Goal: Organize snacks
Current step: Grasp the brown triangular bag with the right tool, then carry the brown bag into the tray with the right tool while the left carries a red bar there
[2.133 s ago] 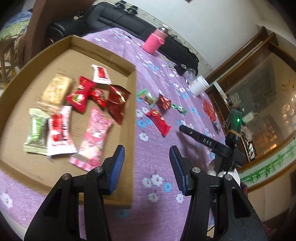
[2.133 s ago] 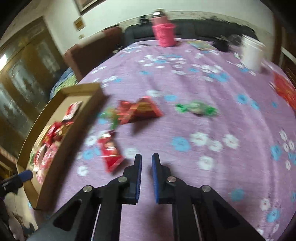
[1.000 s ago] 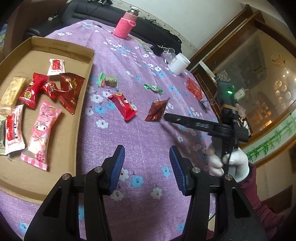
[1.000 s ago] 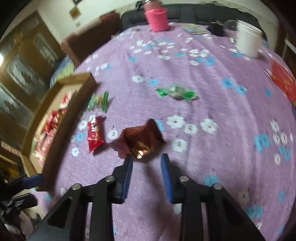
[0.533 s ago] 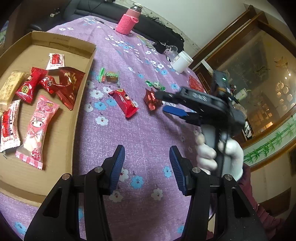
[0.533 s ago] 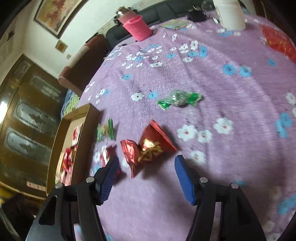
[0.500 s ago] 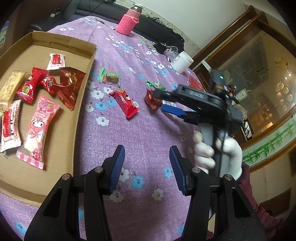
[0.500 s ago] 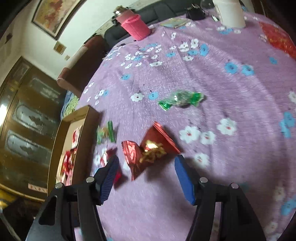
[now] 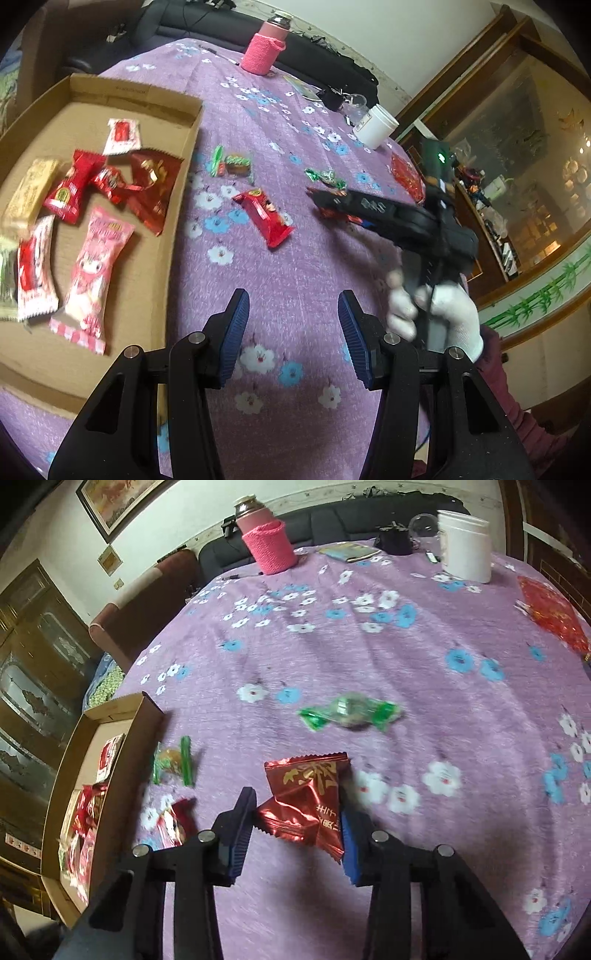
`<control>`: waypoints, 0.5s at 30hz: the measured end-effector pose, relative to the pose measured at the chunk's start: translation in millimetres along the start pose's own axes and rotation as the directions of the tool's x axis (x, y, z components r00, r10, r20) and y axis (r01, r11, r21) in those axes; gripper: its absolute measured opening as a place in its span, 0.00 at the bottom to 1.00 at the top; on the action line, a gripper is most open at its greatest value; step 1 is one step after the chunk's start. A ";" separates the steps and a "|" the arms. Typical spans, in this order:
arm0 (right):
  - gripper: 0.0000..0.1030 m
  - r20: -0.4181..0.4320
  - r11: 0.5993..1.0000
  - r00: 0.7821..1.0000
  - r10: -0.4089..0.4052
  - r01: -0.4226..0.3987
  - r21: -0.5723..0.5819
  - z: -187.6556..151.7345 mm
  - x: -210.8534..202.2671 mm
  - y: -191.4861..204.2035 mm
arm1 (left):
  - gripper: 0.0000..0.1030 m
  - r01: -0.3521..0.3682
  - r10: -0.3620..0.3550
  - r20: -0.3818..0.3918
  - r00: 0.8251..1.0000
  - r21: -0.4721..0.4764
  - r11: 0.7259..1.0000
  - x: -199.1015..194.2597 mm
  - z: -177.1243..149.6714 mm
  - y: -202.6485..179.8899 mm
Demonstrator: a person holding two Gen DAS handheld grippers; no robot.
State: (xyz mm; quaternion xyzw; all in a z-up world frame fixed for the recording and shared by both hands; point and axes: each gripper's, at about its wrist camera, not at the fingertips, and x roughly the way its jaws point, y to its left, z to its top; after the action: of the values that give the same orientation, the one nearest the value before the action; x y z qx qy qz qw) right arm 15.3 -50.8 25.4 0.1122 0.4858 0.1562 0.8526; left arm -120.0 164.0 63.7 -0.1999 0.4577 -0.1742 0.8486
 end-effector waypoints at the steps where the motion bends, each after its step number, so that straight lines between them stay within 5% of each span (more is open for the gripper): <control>1: 0.43 0.008 1.000 1.000 0.012 -0.012 0.006 -2.7 -4.4 -6.7 | 0.49 -0.005 0.005 0.000 1.000 0.011 1.000 2.6 2.3 -3.8; 9: 0.44 0.071 0.990 0.994 0.089 -0.096 0.103 -8.0 -21.0 -54.9 | 0.49 -0.106 0.107 0.000 0.994 0.069 0.992 55.3 38.3 -23.5; 15: 0.45 0.087 0.993 0.993 0.079 -0.086 0.078 -10.2 -22.7 -52.4 | 0.49 -0.271 0.271 0.015 0.962 0.140 0.953 97.7 59.4 -21.3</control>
State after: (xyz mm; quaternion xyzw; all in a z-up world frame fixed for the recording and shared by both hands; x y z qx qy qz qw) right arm 3.8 -107.5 20.3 0.1734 0.4504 0.1665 0.8598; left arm -21.3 109.7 35.0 -0.0747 0.4694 -0.0884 0.8754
